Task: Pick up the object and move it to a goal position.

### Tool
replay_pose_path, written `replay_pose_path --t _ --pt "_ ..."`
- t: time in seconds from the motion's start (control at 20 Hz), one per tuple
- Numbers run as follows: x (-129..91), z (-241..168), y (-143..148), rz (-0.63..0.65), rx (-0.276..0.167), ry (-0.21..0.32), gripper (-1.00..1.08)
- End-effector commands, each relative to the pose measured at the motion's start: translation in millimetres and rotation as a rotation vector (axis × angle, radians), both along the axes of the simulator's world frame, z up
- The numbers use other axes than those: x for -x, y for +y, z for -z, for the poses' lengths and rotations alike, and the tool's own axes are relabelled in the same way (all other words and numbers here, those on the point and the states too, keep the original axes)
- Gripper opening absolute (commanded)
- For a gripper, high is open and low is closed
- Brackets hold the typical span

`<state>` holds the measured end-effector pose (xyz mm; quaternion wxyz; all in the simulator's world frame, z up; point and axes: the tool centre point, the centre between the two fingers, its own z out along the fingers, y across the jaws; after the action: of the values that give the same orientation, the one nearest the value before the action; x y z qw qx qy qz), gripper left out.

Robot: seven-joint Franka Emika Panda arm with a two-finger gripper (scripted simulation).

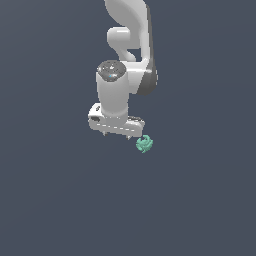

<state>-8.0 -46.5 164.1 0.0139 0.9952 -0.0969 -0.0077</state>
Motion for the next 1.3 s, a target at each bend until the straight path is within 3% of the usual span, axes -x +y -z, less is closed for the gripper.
replay_pose_path --t 0.0,1.25 --pt "1 4 8 0.037 -0.001 -0.002 1.0" --pt "26 55 106 0.551 -0.016 -0.022 1.0"
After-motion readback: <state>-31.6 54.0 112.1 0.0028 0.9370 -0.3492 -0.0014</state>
